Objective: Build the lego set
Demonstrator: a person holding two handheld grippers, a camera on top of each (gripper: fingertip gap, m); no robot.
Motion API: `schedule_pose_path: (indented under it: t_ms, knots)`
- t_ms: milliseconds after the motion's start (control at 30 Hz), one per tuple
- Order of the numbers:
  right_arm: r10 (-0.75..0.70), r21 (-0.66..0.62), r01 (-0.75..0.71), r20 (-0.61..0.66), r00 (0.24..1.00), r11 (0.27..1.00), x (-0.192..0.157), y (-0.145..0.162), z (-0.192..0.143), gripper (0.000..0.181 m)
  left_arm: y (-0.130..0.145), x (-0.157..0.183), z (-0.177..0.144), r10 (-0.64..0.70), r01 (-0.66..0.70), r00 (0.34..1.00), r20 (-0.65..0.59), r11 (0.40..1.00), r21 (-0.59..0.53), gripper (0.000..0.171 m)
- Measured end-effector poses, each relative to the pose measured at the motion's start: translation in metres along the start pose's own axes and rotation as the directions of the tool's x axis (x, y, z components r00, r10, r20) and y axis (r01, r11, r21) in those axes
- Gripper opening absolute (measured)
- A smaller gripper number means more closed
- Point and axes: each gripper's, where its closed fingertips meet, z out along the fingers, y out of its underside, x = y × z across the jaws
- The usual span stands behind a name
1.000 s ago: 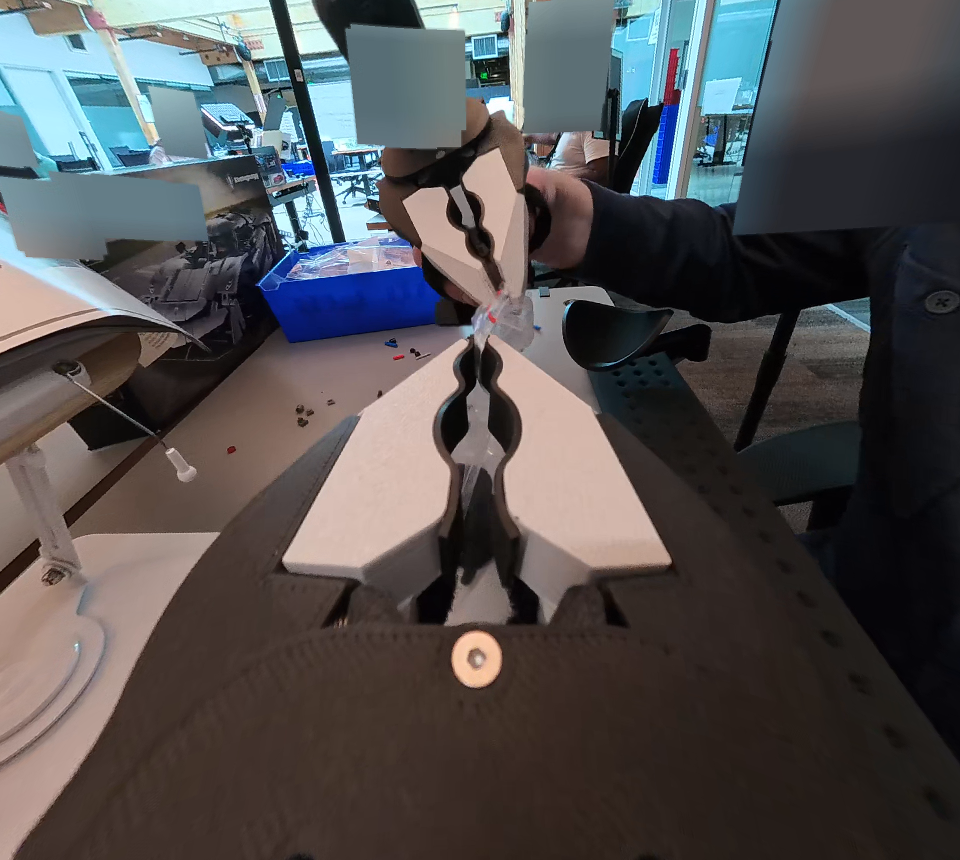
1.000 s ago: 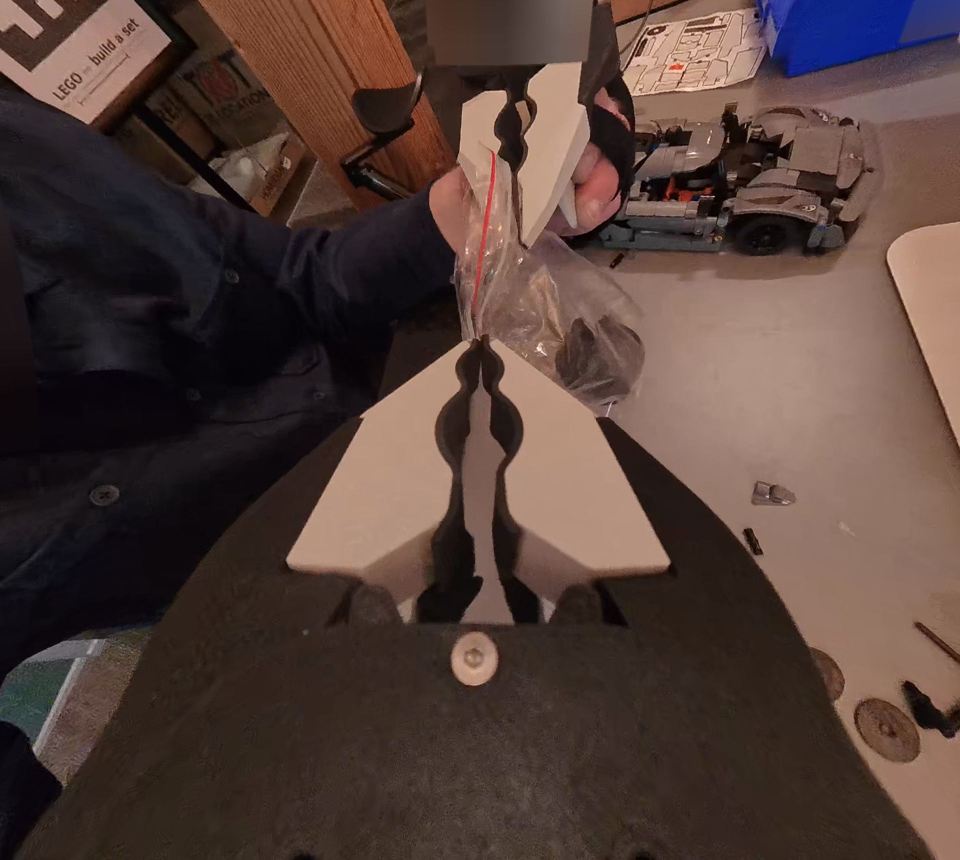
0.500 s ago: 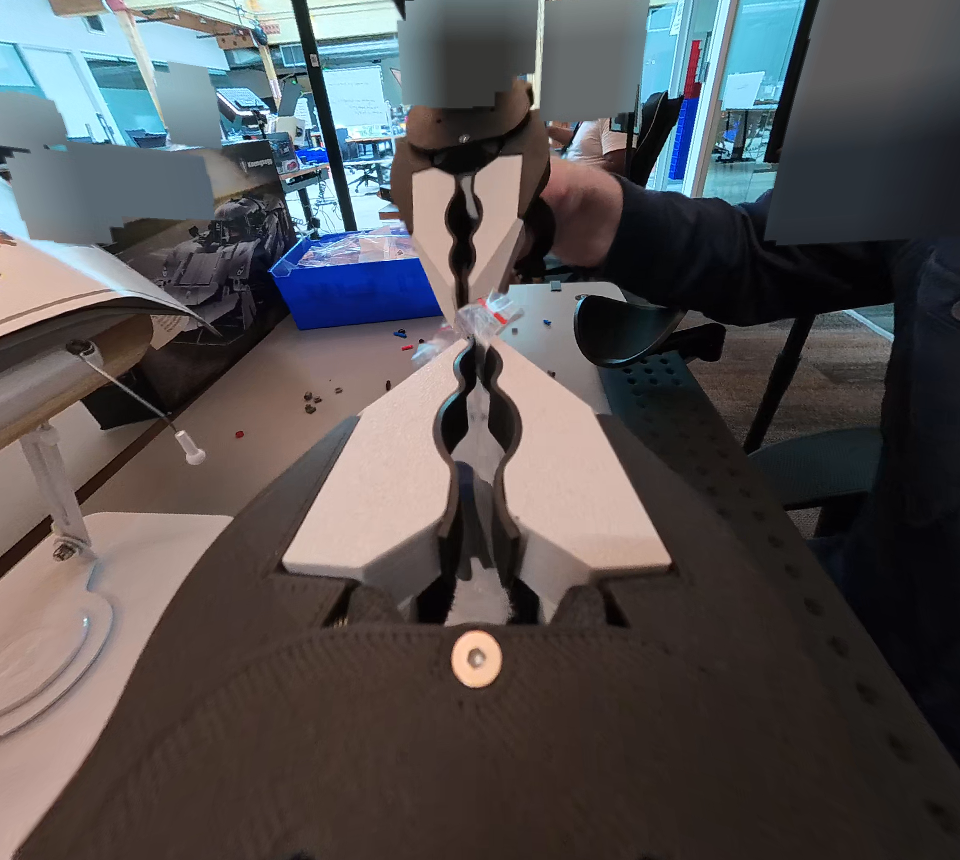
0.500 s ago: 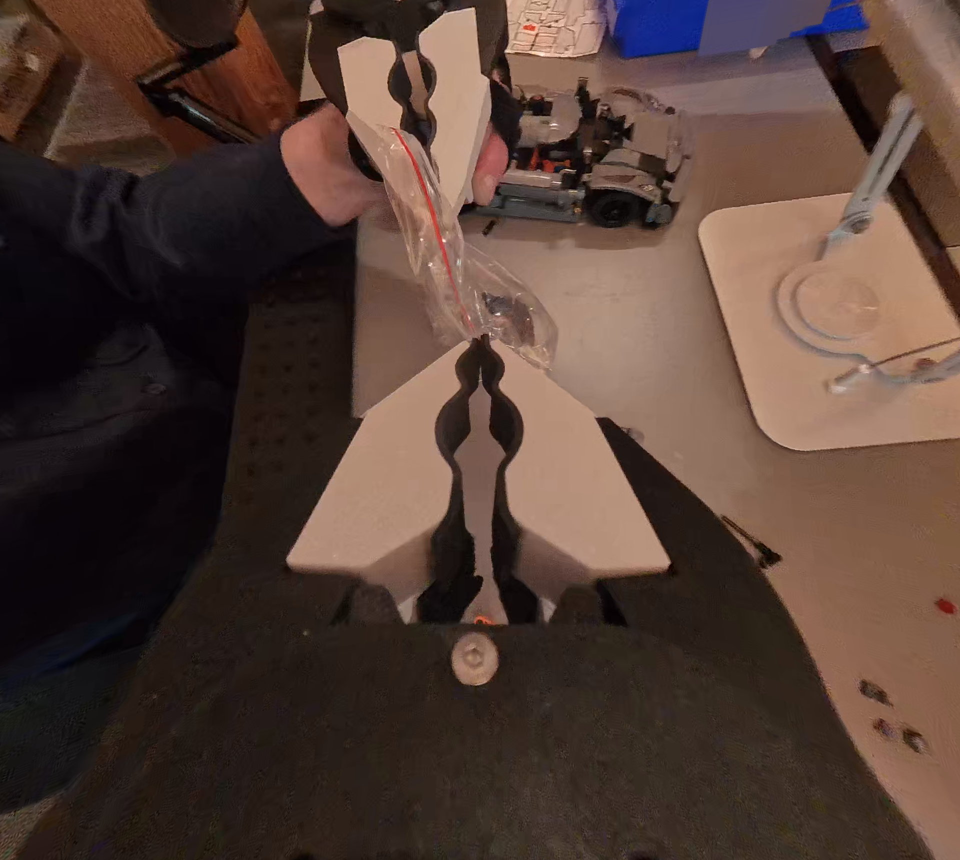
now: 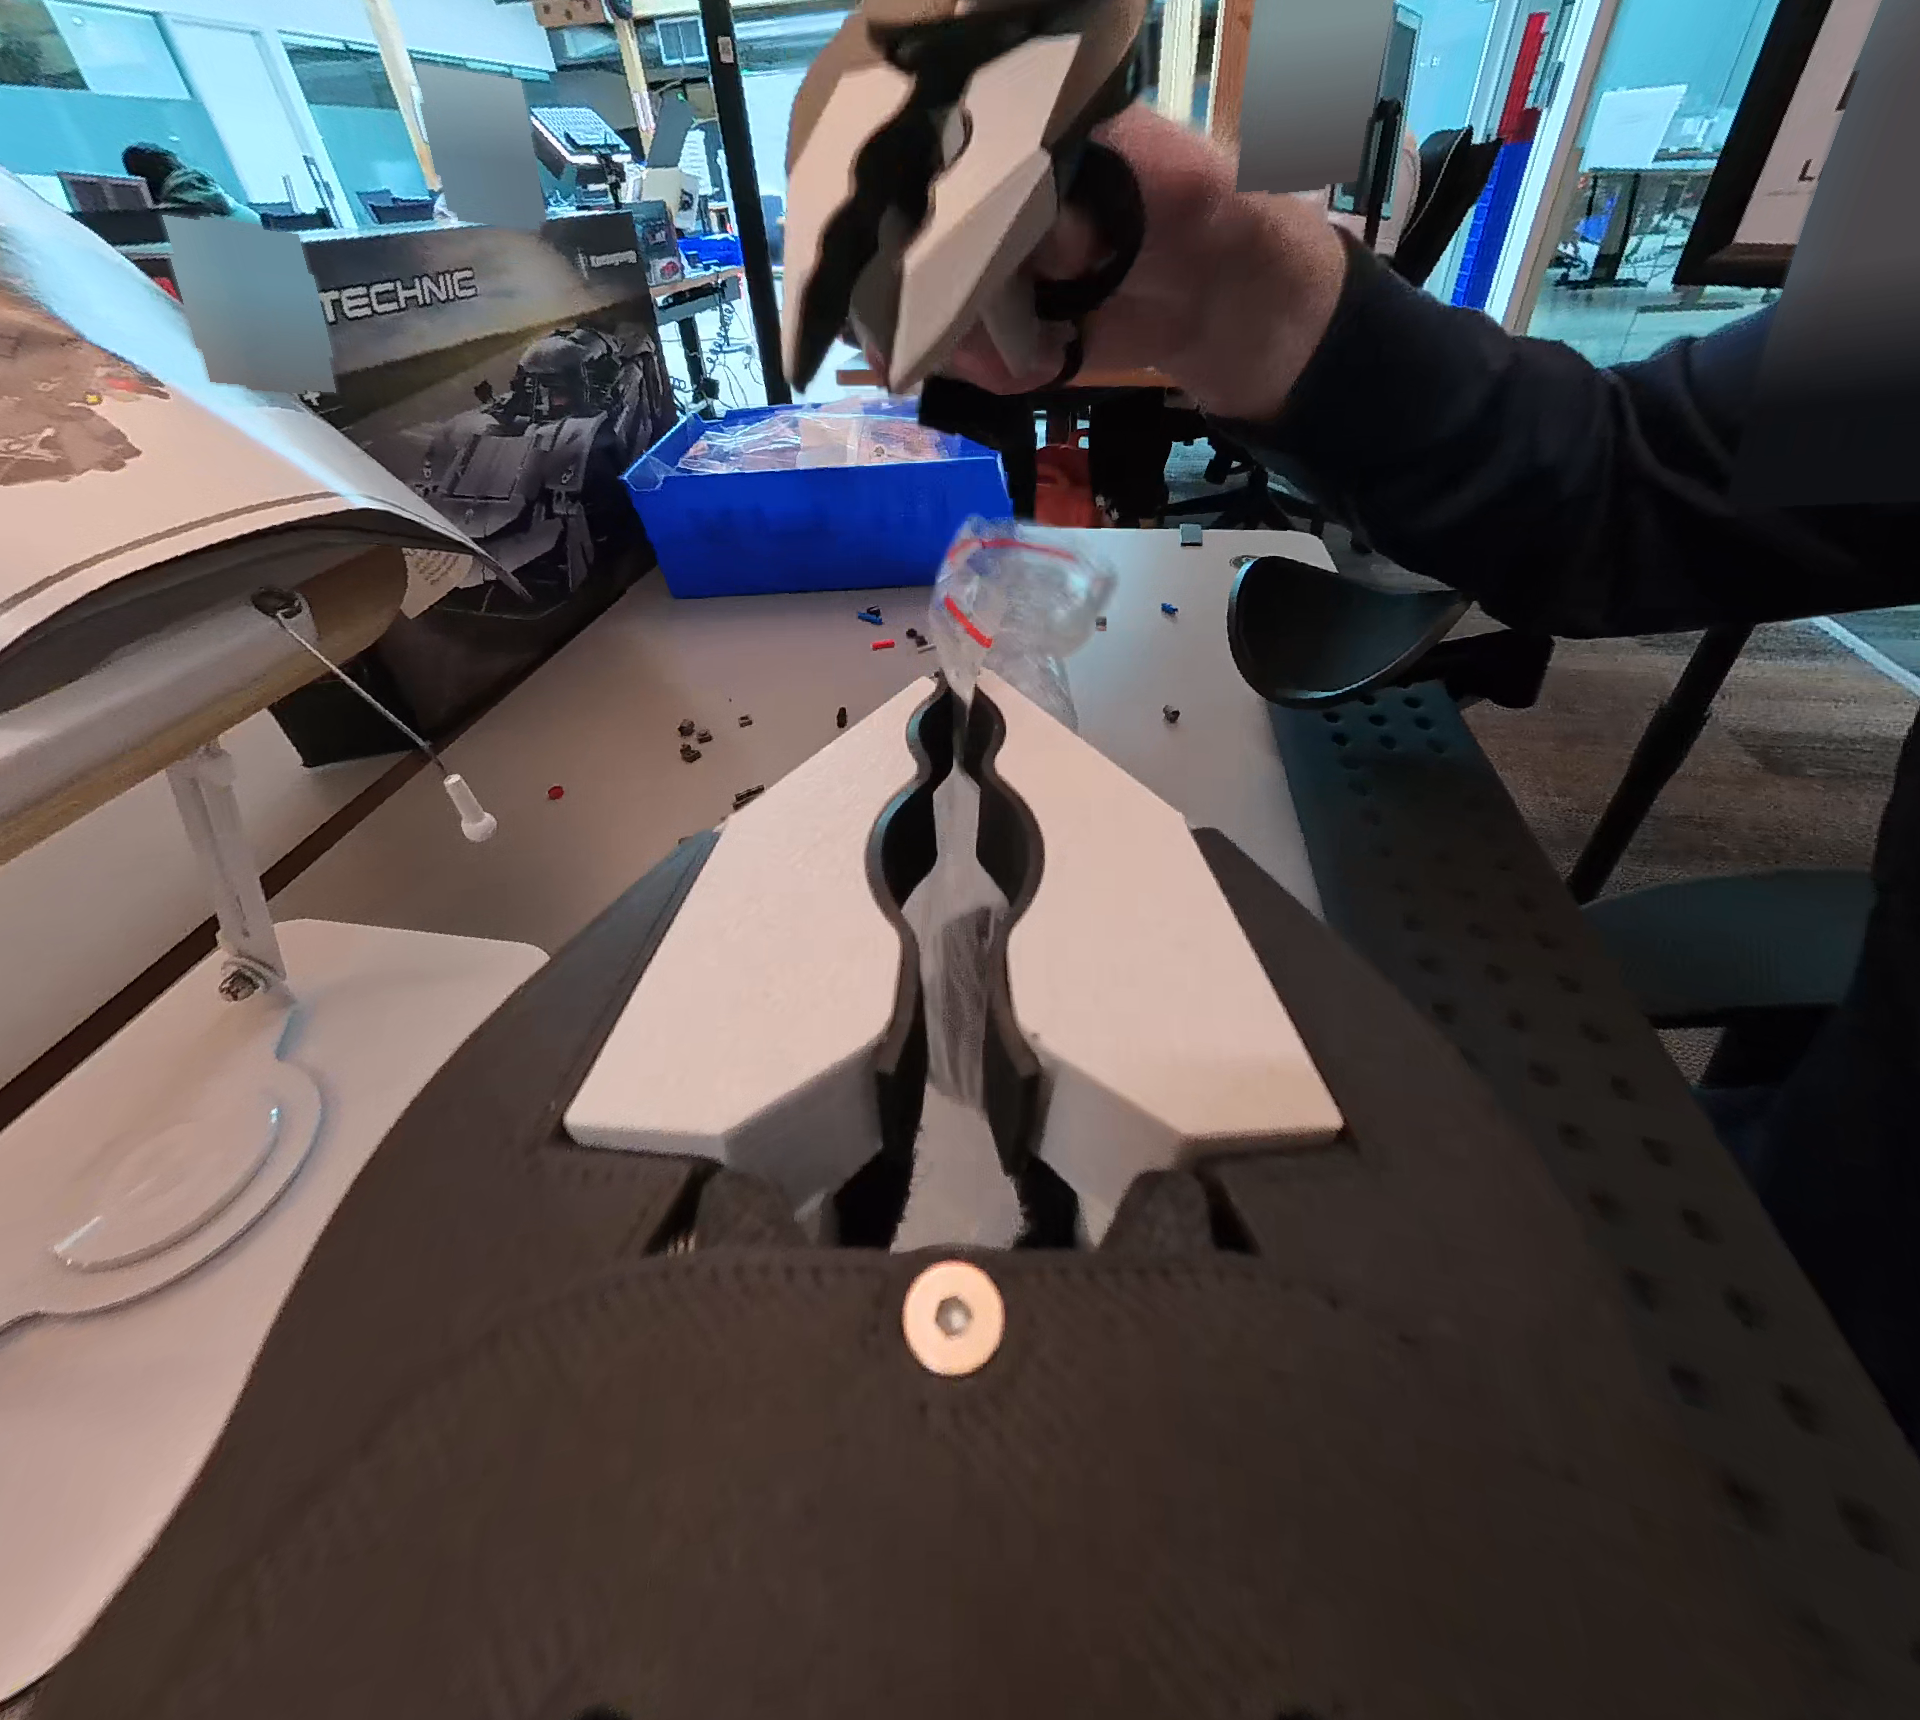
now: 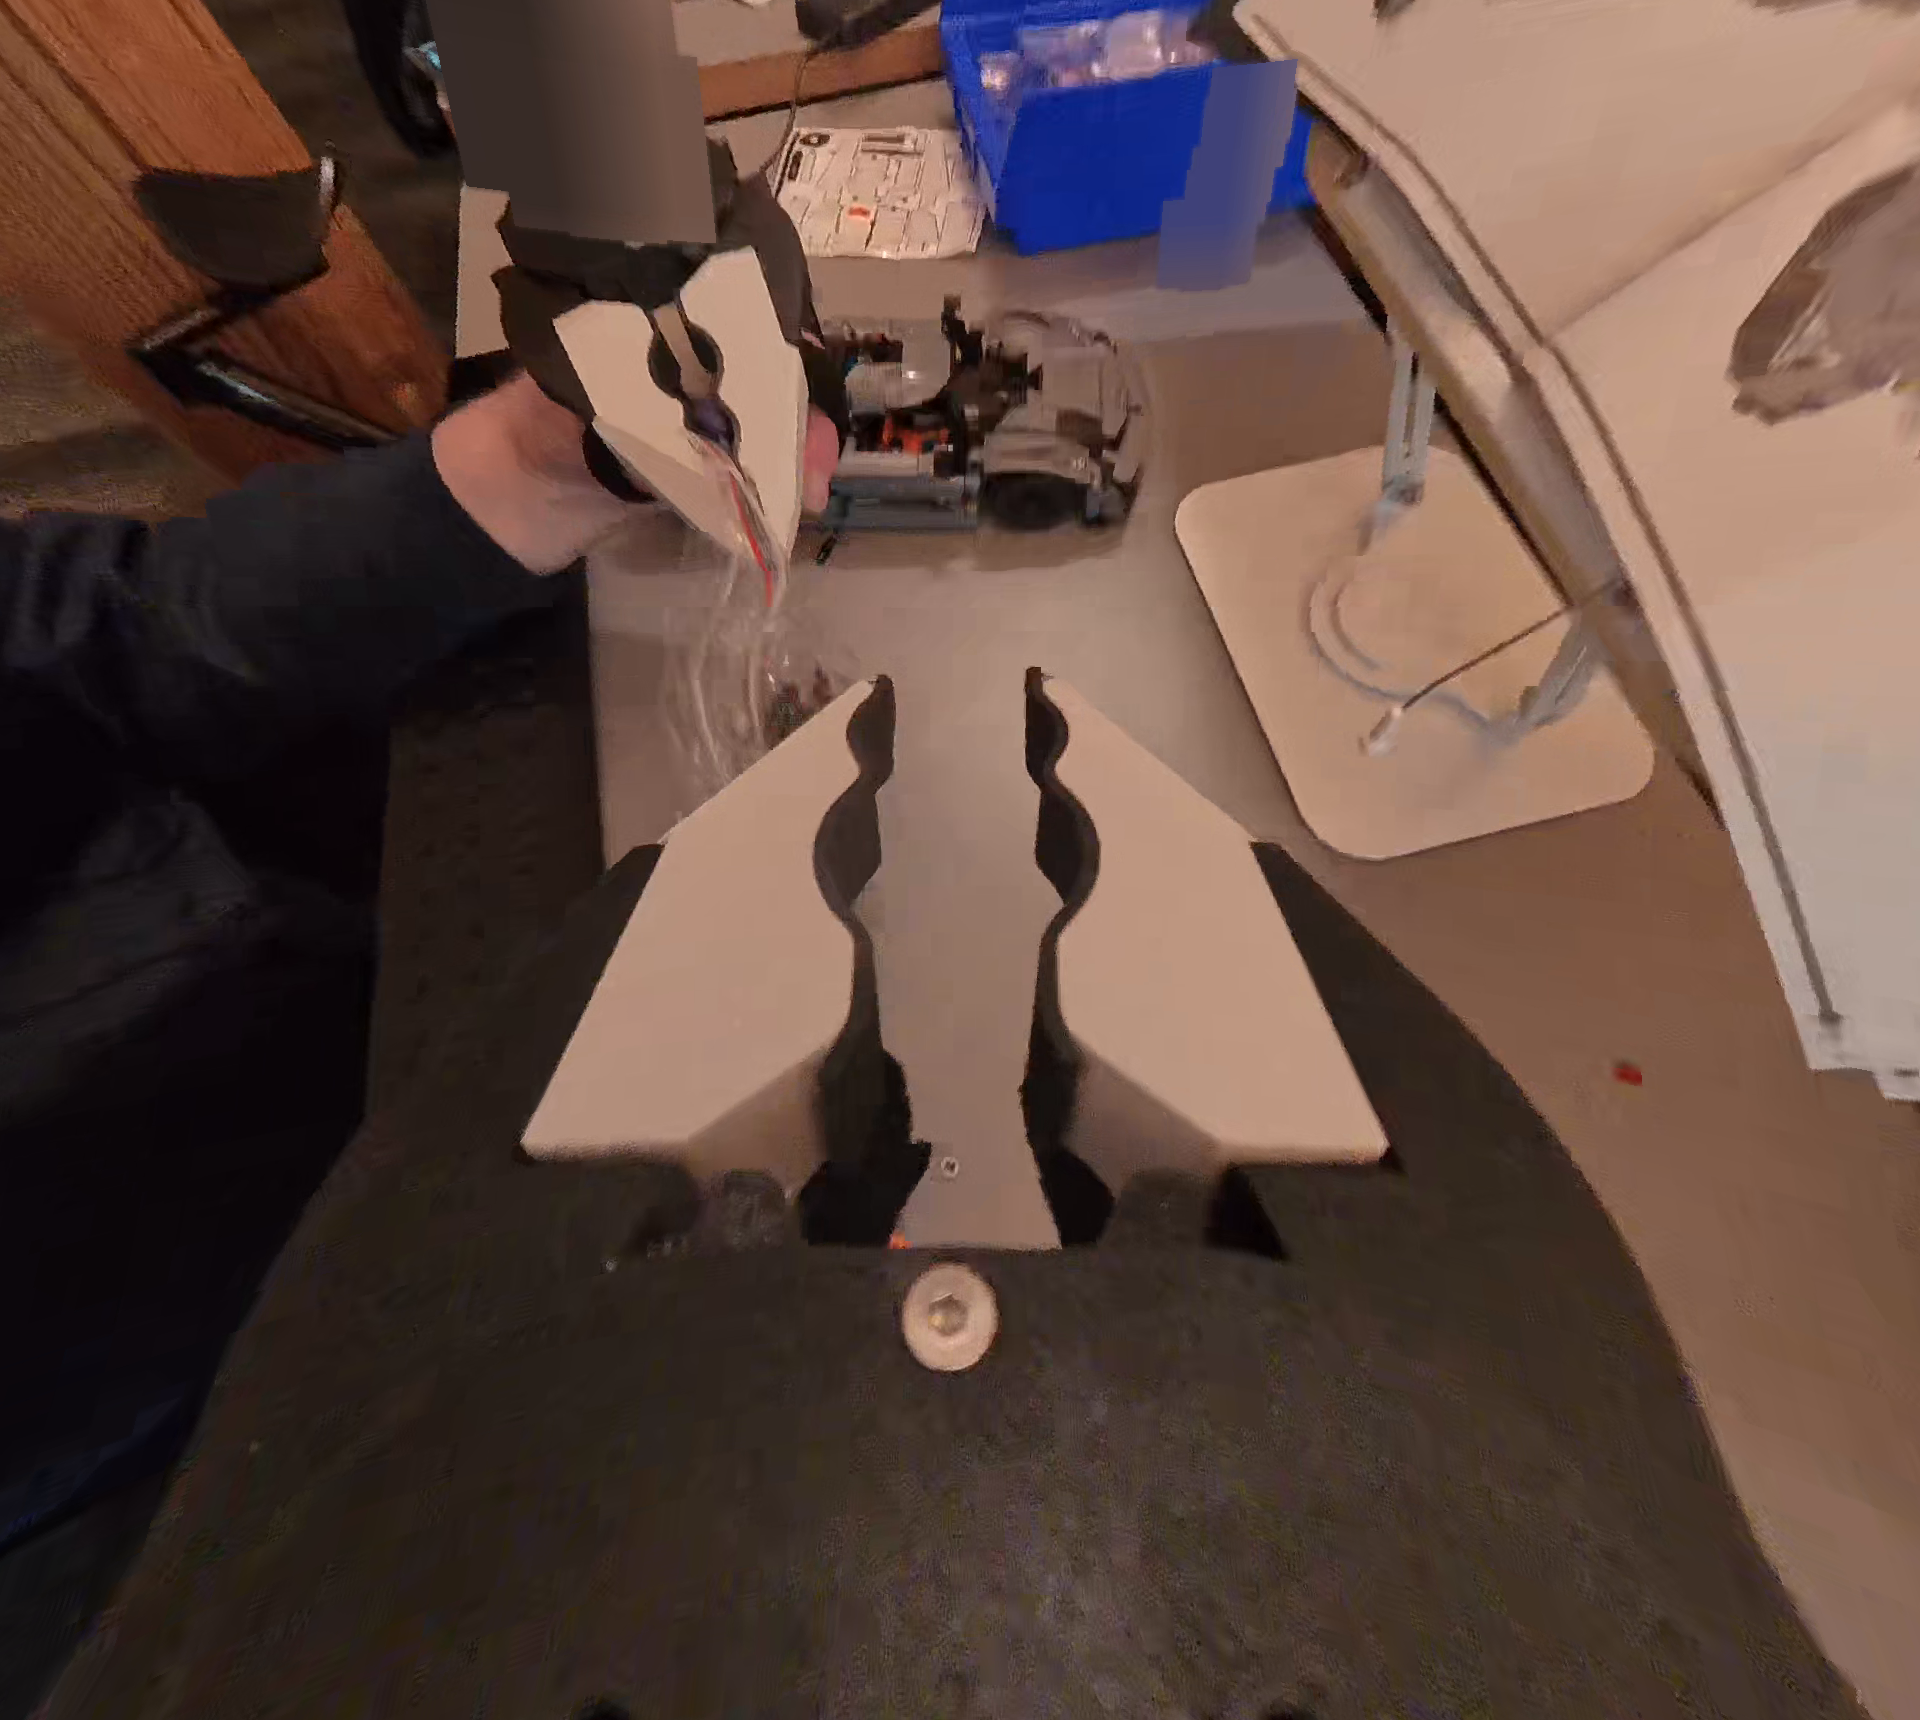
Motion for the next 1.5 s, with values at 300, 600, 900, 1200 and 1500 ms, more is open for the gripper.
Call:
schedule_pose_path:
  t_ms: [300, 600, 900, 1200, 1500]
  knots:
    - [-0.046, -0.054, 0.057, 0.19, 0.981, 0.997, -0.053, 0.051, 0.018, 0.051, 0.0, -0.004, 0.002, -0.031, 0.031, 0.999, 0.016, 1.0, 0.005, 0.0]
    - [-0.226, -0.023, 0.226, 0.004, 0.974, 0.974, -0.037, 0.048, 0.031, 0.0, -0.001, -0.002, 0.004, -0.057, 0.057, 0.998, -0.007, 0.998, 0.026, 0.0]
    - [-0.078, -0.051, 0.084, 0.112, 0.991, 0.995, -0.036, 0.043, 0.015, 0.0, 0.015, -0.002, 0.006, -0.005, 0.004, 1.0, -0.001, 0.996, -0.084, 0.0]
    - [0.021, -0.079, -0.006, 0.19, 0.982, 0.997, -0.029, 0.044, 0.018, 0.0, 0.015, -0.001, 0.007, -0.083, 0.08, 0.995, -0.048, 0.996, -0.044, 0.0]
    - [0.056, -0.055, -0.047, 0.187, 0.981, 0.997, -0.021, 0.048, 0.018, 0.0, 0.008, -0.002, 0.003, -0.083, 0.084, 0.995, -0.057, 0.996, 0.02, 0.0]
